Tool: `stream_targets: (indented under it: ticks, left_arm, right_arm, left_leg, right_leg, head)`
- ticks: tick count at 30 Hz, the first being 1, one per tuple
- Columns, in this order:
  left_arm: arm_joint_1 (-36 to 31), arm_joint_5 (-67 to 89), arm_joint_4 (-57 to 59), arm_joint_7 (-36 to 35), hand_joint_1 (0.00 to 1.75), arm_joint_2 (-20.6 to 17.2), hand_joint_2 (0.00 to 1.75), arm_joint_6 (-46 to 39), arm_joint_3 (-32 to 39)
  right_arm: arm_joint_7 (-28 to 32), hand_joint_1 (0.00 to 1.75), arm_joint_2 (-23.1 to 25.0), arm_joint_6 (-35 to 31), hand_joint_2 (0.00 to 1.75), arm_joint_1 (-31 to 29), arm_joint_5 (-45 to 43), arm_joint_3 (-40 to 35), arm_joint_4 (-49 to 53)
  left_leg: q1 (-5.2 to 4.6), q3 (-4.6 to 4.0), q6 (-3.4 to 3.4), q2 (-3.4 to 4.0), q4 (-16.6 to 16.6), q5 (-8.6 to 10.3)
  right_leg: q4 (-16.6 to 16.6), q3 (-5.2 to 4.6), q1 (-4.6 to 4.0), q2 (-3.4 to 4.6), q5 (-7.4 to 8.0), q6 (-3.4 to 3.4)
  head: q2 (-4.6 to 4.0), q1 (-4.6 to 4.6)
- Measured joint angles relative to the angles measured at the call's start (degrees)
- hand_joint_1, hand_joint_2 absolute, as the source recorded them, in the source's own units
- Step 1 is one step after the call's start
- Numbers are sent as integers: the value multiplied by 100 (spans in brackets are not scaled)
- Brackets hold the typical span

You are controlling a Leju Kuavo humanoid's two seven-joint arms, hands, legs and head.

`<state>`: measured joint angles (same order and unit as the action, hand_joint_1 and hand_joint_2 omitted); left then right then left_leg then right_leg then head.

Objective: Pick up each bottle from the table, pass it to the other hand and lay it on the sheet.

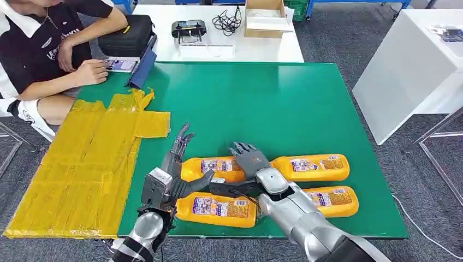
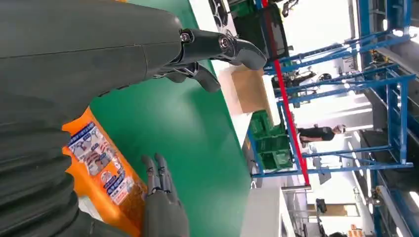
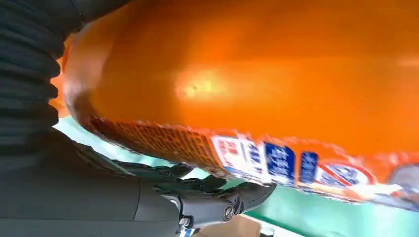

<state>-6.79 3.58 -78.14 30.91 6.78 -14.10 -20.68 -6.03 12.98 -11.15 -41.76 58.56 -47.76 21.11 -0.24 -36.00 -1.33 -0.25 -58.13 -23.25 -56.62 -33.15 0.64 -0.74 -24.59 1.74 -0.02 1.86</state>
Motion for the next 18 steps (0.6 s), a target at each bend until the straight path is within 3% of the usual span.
stream_targets:
  ticks: [1,2,5,8,15,18]
  left_arm:
    - [-5,0,4,-2,0,0,175,7,-5]
    - [-10,0,11,-2,0,0,175,7,-9]
    - [-21,0,22,-4,0,2,175,9,-26]
    - [-31,0,42,-9,0,2,175,9,-64]
    - [-22,-7,42,-15,0,2,175,-11,-129]
    - [-11,2,42,-15,0,2,175,-17,-155]
  right_arm:
    - [-2,30,0,4,175,-6,2,0,-28]
    - [-2,138,-2,11,175,-11,-2,0,-46]
    - [2,175,-9,20,175,-30,-55,0,-98]
    - [44,175,-55,-344,175,4,-59,7,-125]
    - [577,175,-190,-2395,175,191,2,304,-131]
    - [745,175,-236,-2806,175,274,7,575,-2]
  left_leg:
    - [0,1,0,0,0,0]
    - [0,2,0,0,0,1]
    - [0,5,-3,0,0,3]
    - [0,4,-6,-1,0,5]
    - [-2,-3,-6,-2,-1,5]
    - [-2,-5,-6,0,-1,4]
  right_leg:
    - [0,1,0,0,0,0]
    - [0,2,0,0,0,0]
    - [0,3,0,0,3,3]
    - [0,5,1,0,5,5]
    - [-1,1,1,-1,8,10]
    - [-1,-2,1,0,7,10]
  head:
    - [0,0]
    - [0,-2]
    - [0,-2]
    - [0,-2]
    - [0,-2]
    - [0,0]
